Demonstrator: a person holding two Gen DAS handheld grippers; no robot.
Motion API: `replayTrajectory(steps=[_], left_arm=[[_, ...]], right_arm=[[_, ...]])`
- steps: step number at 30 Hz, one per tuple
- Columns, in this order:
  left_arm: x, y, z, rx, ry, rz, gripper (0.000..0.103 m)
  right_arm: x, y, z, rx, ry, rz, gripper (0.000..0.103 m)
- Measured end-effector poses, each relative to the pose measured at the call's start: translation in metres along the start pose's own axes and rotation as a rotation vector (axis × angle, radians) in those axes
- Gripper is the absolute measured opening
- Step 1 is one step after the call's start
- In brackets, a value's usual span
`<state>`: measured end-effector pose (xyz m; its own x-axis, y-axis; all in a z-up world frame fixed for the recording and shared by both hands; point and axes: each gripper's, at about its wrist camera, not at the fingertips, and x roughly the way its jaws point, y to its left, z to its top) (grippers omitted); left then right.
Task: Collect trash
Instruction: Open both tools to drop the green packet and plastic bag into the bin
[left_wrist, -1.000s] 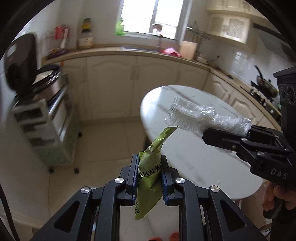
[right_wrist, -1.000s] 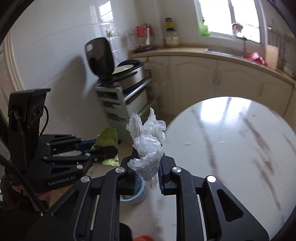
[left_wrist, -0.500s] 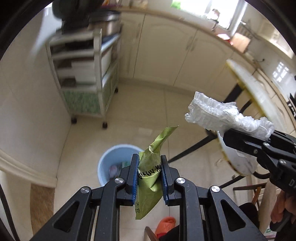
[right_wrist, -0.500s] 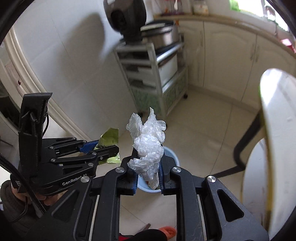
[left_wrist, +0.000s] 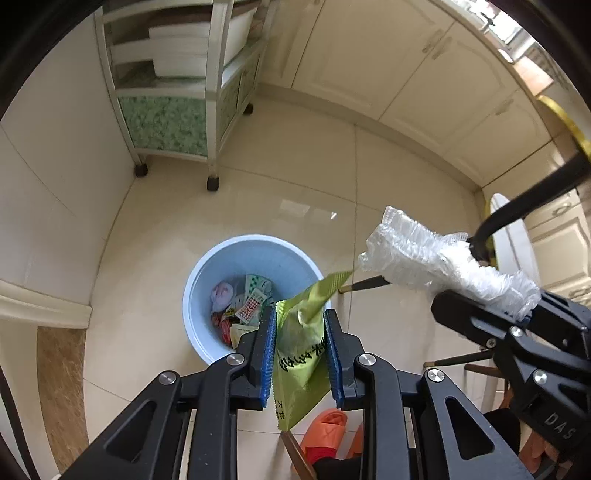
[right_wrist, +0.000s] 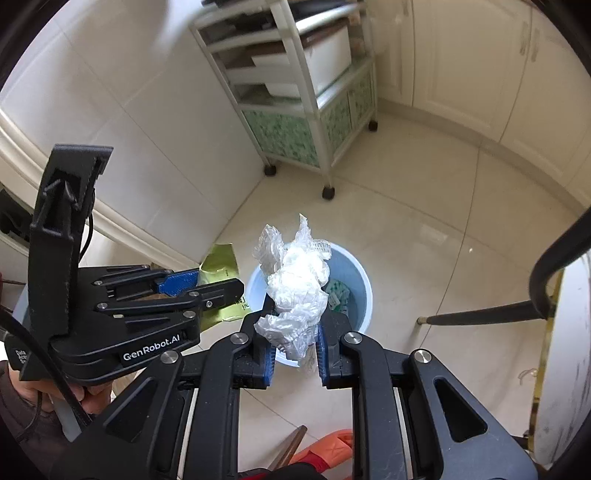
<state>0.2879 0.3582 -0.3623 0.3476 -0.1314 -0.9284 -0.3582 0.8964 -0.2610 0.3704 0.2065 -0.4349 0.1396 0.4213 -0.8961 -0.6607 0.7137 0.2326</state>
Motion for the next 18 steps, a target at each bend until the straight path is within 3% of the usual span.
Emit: replayTrajectory(steps=[1, 3, 5, 6, 14, 18], left_arm=[[0.007, 0.002, 0.012, -0.009, 0.006, 0.000, 0.024], [0.017, 0.008, 0.025, -0.032, 0.013, 0.002, 0.036], [0.023, 0.015, 0.027, -0.061, 0.028, 0.017, 0.069], [0.024, 0.019, 0.027, -0.077, 0.027, 0.029, 0.072], [0.010, 0.037, 0.014, -0.145, -0.013, 0.093, 0.077], [-0.013, 0.033, -0.006, -0.151, -0.050, 0.120, 0.077]], right_arm=[[0.004, -0.001, -0.001, 0.004, 0.008, 0.001, 0.017], [0.014, -0.004, 0.000, 0.013, 0.026, 0.003, 0.017], [0.018, -0.005, -0.002, 0.019, 0.036, 0.007, 0.017], [0.021, -0.005, -0.002, 0.020, 0.042, 0.007, 0.017], [0.038, 0.002, -0.001, 0.024, 0.072, 0.013, 0.018], [0.041, 0.008, 0.001, 0.033, 0.078, 0.017, 0.024]])
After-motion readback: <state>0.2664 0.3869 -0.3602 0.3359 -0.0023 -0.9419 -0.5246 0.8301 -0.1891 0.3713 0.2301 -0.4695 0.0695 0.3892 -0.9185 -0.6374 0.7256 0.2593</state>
